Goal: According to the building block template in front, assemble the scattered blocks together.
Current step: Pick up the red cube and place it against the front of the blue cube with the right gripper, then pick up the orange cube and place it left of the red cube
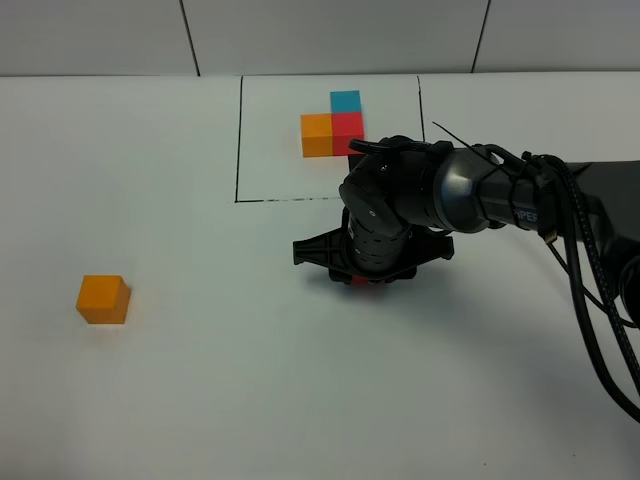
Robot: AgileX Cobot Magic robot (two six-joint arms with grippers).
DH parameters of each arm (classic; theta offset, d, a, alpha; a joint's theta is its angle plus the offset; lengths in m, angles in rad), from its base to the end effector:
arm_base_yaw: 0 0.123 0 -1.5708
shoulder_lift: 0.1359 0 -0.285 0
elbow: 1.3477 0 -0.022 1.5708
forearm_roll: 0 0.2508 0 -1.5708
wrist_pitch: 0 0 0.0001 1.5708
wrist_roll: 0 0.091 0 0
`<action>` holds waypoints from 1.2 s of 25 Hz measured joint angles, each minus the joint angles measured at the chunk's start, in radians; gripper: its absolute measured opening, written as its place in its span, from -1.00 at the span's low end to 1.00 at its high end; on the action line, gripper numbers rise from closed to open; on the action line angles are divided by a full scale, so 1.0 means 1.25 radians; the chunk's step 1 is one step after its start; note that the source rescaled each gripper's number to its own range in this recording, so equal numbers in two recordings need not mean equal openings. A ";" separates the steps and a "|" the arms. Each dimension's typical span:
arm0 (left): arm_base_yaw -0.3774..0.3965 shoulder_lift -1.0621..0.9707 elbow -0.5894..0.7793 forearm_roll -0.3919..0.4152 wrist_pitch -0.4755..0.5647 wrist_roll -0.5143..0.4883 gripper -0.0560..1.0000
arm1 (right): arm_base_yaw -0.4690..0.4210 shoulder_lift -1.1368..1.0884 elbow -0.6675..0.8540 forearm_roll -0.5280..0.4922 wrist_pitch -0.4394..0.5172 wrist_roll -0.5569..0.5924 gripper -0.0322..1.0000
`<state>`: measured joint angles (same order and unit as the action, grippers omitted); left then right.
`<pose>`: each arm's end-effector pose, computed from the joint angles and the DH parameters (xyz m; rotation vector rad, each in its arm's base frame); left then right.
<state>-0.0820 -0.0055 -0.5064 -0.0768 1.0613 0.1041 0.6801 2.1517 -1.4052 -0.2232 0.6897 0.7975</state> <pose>-0.0071 -0.0055 0.2792 0.1929 2.0223 -0.0778 0.3344 0.2540 0.1140 -0.0564 2.8696 0.0433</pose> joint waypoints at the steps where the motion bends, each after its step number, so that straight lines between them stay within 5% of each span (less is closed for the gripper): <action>1: 0.000 0.000 0.000 0.000 0.000 0.000 0.31 | 0.000 0.000 0.000 -0.001 0.000 0.000 -0.91; 20: 0.000 0.000 0.000 0.000 0.000 0.000 0.31 | -0.001 -0.001 0.000 -0.004 -0.001 0.000 -0.84; 30: 0.000 0.000 0.000 0.000 0.000 0.000 0.31 | -0.010 -0.053 0.003 -0.008 0.018 -0.033 0.26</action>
<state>-0.0820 -0.0055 -0.5064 -0.0768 1.0613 0.1041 0.6679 2.0852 -1.4020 -0.2333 0.7117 0.7562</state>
